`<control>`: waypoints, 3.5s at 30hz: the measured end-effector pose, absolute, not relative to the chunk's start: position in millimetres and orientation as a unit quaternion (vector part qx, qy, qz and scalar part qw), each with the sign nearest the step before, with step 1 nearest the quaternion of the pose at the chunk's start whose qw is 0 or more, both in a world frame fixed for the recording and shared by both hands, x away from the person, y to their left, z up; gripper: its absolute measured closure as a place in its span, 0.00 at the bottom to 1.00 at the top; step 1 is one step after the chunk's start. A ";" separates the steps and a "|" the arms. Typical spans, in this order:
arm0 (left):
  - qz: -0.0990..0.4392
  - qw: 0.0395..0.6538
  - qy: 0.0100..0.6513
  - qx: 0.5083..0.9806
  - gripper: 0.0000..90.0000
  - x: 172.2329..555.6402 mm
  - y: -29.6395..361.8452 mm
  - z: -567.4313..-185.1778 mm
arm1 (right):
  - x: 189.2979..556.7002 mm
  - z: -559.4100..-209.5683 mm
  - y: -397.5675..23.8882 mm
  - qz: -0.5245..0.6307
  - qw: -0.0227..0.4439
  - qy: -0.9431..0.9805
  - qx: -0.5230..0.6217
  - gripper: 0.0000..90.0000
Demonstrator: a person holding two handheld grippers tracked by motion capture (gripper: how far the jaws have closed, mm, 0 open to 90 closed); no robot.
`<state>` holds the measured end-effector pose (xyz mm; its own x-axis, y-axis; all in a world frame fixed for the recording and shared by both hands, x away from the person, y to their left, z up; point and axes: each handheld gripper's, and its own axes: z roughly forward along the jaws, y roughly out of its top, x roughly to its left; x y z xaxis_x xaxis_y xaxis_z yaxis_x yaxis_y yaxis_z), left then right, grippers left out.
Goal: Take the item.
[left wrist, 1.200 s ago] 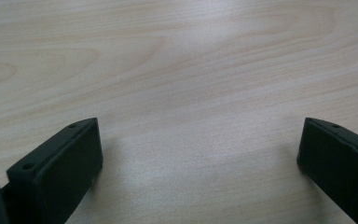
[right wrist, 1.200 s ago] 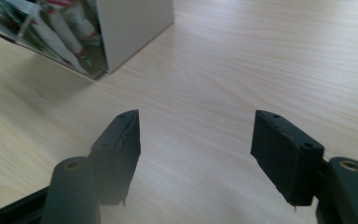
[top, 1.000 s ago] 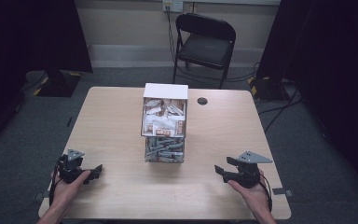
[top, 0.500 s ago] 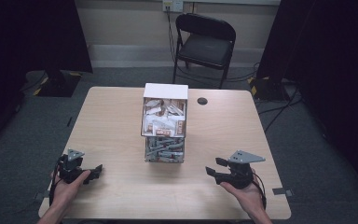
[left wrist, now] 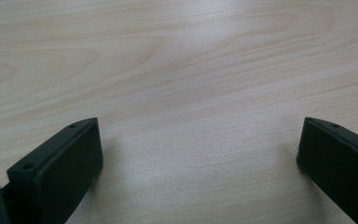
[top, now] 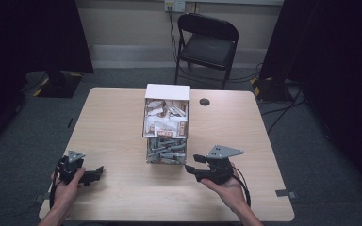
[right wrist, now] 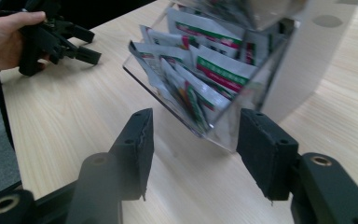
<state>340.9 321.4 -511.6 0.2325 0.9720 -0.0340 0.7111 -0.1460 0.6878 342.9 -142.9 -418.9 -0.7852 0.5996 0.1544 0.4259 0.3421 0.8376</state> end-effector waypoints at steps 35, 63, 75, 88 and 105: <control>0.217 0.301 0.580 0.725 0.00 340.9 321.4 -511.6 | 370.2 -435.7 -92.8 0.478 0.057 0.835 0.267 0.76; 0.217 0.301 0.580 0.725 0.00 340.9 321.4 -511.6 | 373.8 -439.1 -93.0 0.482 0.069 0.830 0.271 0.93; 0.217 0.301 0.580 0.725 0.00 340.9 321.4 -511.6 | 374.3 -435.9 -95.2 0.493 0.063 0.823 0.274 0.95; 0.217 0.301 0.580 0.725 0.00 340.9 321.4 -511.6 | 372.5 -426.5 -100.0 0.505 0.063 0.817 0.272 0.97; 0.217 0.301 0.580 0.725 0.00 340.9 321.4 -511.6 | 367.0 -411.7 -106.7 0.518 0.064 0.809 0.269 0.99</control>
